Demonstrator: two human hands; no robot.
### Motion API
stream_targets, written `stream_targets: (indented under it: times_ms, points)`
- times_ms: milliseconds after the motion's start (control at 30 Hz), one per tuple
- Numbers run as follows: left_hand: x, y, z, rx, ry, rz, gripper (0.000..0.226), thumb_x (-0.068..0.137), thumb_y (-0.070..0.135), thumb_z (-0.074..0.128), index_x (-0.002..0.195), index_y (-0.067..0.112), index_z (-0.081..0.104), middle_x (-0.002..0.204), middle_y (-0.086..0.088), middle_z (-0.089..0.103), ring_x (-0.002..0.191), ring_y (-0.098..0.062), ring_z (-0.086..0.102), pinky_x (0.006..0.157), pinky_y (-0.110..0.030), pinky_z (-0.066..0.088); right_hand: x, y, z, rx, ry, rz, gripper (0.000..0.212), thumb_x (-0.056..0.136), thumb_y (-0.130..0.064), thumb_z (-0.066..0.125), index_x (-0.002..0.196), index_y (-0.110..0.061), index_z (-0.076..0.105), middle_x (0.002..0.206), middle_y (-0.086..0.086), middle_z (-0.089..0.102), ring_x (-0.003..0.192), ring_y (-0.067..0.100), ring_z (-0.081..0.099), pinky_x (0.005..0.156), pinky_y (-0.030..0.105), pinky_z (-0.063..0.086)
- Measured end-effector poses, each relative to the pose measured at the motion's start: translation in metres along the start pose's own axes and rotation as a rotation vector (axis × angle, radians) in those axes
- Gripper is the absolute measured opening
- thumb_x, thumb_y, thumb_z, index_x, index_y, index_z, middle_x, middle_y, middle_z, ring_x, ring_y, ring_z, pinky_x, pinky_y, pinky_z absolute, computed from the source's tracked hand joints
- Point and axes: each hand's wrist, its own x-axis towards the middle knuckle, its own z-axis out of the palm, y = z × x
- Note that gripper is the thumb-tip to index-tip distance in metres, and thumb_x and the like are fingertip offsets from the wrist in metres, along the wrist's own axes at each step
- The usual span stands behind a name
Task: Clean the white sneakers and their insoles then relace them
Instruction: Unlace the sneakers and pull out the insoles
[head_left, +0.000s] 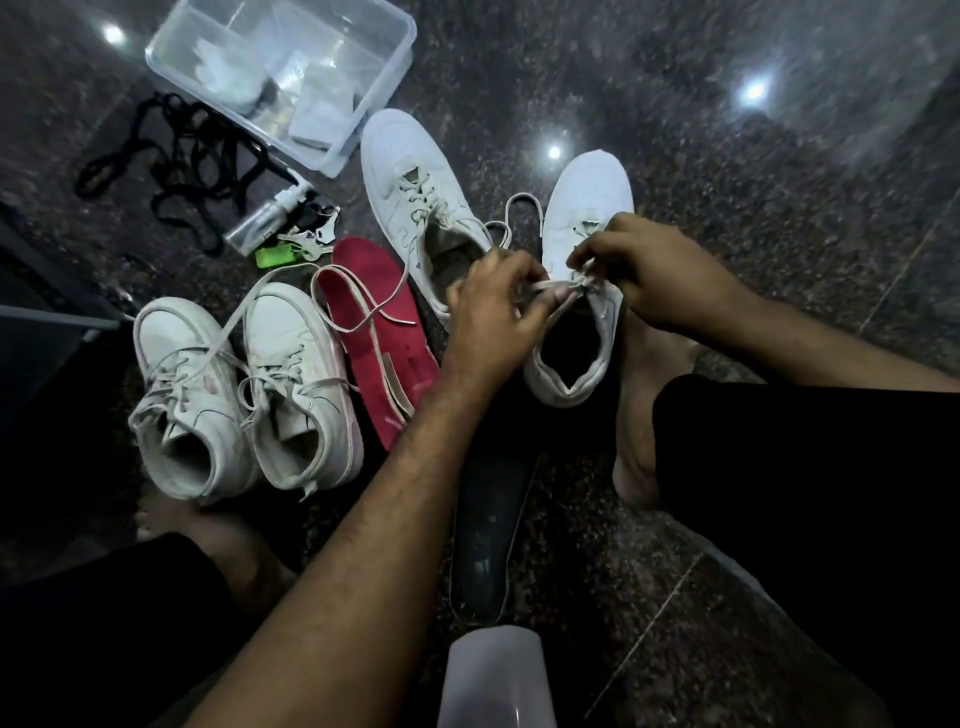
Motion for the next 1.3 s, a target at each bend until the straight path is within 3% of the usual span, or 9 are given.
stream_targets:
  times_ms: [267,533,633,733,900,1000,1100,1200,1300]
  points:
    - [0.003,0.024,-0.009,-0.599,0.142,-0.165,0.015,0.098,0.027,0.06,0.086,0.021,0.053,0.065,-0.014,0.053,0.052,-0.027,0.051,0.05,-0.038,0.045,0.014,0.011,-0.016,-0.259,-0.024,-0.055,0.015,0.095,-0.035,0.059,0.106,-0.024,0.059,0.103,-0.002,0.056,0.103,0.022,0.052,0.066,0.033,0.041]
    - [0.009,0.027,-0.019,-0.756,0.281,-0.304,0.028,0.103,0.029,0.051,0.076,0.027,0.055,0.07,-0.012,0.053,0.057,-0.022,0.046,0.05,-0.027,0.038,0.015,0.017,-0.012,-0.24,-0.041,-0.135,0.019,0.093,-0.028,0.064,0.111,-0.033,0.059,0.112,-0.003,0.052,0.105,0.02,0.05,0.066,0.039,0.051]
    - [0.015,0.034,-0.026,-1.127,0.267,-0.452,0.031,0.106,0.026,0.044,0.079,0.018,0.056,0.083,-0.01,0.07,0.08,-0.026,0.065,0.072,-0.037,0.054,0.016,0.019,-0.011,-0.222,-0.067,-0.154,0.02,0.094,-0.029,0.062,0.112,-0.036,0.057,0.111,-0.004,0.052,0.105,0.019,0.05,0.067,0.04,0.051]
    - [0.021,0.041,-0.037,-1.459,0.217,-0.524,0.034,0.107,0.03,0.04,0.077,0.015,0.048,0.063,-0.002,0.059,0.058,-0.017,0.06,0.063,-0.035,0.056,0.016,0.019,-0.012,-0.312,-0.034,-0.163,0.021,0.094,-0.03,0.061,0.115,-0.029,0.057,0.109,0.0,0.053,0.101,0.023,0.05,0.066,0.04,0.049]
    - [0.028,0.03,-0.051,-0.846,0.23,-0.331,0.03,0.104,0.036,0.046,0.077,0.025,0.048,0.063,0.005,0.048,0.045,-0.008,0.038,0.042,-0.022,0.034,0.015,0.014,-0.01,-0.411,-0.03,-0.201,0.019,0.094,-0.023,0.06,0.112,-0.024,0.057,0.101,0.003,0.057,0.094,0.027,0.054,0.064,0.035,0.042]
    - [0.026,0.025,-0.055,-0.019,-0.145,-0.115,0.021,0.094,0.053,0.056,0.1,0.033,0.06,0.077,0.009,0.061,0.068,-0.013,0.058,0.067,-0.037,0.055,0.016,0.01,-0.014,-0.441,0.031,-0.177,0.017,0.093,-0.022,0.062,0.109,-0.024,0.059,0.099,0.002,0.06,0.094,0.028,0.057,0.067,0.035,0.037]
    - [0.02,0.036,-0.051,0.529,-0.484,-0.174,0.041,0.082,0.065,0.067,0.105,0.031,0.068,0.094,0.004,0.069,0.09,-0.019,0.064,0.072,-0.032,0.046,0.016,0.004,-0.017,-0.409,0.144,-0.148,0.021,0.091,-0.015,0.061,0.111,-0.022,0.058,0.102,0.006,0.057,0.094,0.031,0.056,0.07,0.039,0.043]
    - [0.018,0.041,-0.043,0.569,-0.435,-0.177,0.03,0.088,0.054,0.065,0.099,0.027,0.072,0.094,-0.003,0.071,0.092,-0.026,0.066,0.07,-0.033,0.044,0.018,0.005,-0.013,-0.236,0.122,-0.079,0.024,0.094,-0.016,0.058,0.117,-0.023,0.058,0.109,0.005,0.056,0.098,0.029,0.056,0.071,0.039,0.048]
    - [0.022,0.029,-0.043,0.134,-0.24,-0.18,0.026,0.092,0.044,0.059,0.083,0.022,0.072,0.073,0.005,0.069,0.076,-0.017,0.067,0.07,-0.036,0.053,0.018,0.011,-0.005,-0.041,-0.051,-0.03,0.042,0.09,-0.004,0.056,0.122,-0.032,0.055,0.113,-0.002,0.053,0.099,0.024,0.06,0.079,0.046,0.054]
